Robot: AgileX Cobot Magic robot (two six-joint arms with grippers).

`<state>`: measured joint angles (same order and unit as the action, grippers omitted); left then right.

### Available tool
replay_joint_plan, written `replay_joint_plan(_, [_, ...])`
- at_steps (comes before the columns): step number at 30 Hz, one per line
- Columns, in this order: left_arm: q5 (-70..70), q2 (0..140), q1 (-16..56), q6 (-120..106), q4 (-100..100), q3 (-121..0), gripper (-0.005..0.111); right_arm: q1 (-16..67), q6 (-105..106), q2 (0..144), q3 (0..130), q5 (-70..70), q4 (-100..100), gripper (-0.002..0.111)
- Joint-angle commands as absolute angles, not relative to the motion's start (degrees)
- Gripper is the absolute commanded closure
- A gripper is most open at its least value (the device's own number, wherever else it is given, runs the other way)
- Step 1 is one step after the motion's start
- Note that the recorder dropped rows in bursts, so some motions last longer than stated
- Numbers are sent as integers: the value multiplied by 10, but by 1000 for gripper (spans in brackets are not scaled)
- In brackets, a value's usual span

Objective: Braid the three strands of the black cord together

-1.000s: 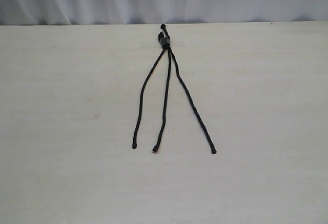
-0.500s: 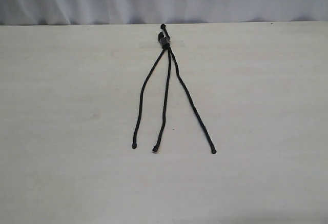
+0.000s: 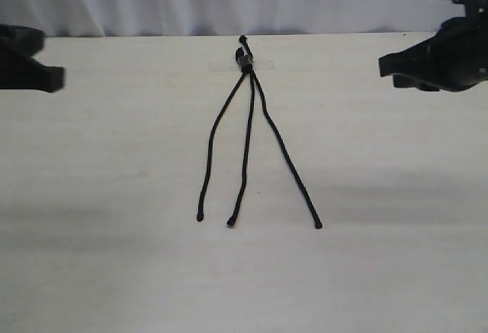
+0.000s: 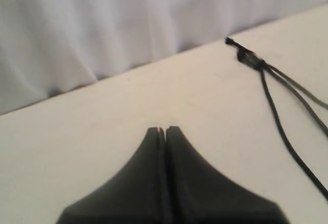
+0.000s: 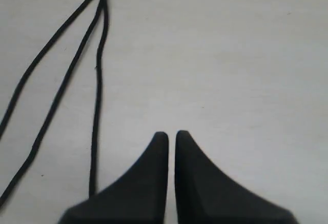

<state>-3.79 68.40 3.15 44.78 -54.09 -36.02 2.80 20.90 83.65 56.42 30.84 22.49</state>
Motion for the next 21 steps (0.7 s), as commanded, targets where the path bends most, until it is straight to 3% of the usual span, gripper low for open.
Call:
replay_joint_plan(1, [102, 771, 187, 435, -564, -444, 107, 28, 346, 900, 593, 328, 344, 104])
replay_joint_plan(6, [149, 871, 306, 435, -546, -531, 107, 28, 388, 948, 632, 332, 398, 104])
replay_joint_plan(15, [135, 1026, 321, 439, -499, -601, 106, 28, 404, 977, 671, 333, 397, 104])
replay_joint_plan(18, [90, 1065, 321, 439, -498, -603, 97, 28, 420, 981, 672, 326, 397, 104])
replay_joint_plan(21, [66, 1099, 321, 439, -476, -610, 80, 28, 421, 981, 672, 324, 397, 104])
